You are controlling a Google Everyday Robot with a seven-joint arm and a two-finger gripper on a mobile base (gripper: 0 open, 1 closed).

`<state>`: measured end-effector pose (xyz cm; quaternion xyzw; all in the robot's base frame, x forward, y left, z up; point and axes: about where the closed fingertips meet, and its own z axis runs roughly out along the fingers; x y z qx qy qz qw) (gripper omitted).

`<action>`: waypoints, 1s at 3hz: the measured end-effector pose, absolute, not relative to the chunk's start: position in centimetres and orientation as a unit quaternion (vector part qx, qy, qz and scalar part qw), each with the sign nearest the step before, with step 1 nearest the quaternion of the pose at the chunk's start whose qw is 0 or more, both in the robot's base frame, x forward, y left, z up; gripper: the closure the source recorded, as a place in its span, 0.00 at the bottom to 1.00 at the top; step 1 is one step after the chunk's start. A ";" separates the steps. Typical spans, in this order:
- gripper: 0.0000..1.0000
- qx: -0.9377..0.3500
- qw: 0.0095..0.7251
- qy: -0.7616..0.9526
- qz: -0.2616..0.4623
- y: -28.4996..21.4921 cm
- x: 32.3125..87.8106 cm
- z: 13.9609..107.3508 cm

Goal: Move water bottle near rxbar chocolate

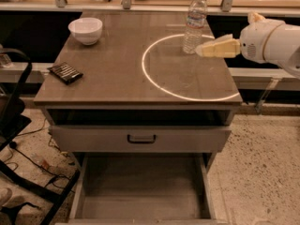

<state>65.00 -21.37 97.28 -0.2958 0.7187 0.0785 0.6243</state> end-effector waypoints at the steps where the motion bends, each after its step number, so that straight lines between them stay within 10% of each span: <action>1: 0.00 -0.264 0.638 0.716 0.105 -20.6 70.7 97.2; 3: 0.00 -0.234 0.657 0.702 0.144 -19.1 76.3 96.6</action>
Offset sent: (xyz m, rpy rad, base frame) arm 0.1200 0.0153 -0.0040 0.1918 -0.0093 -0.0219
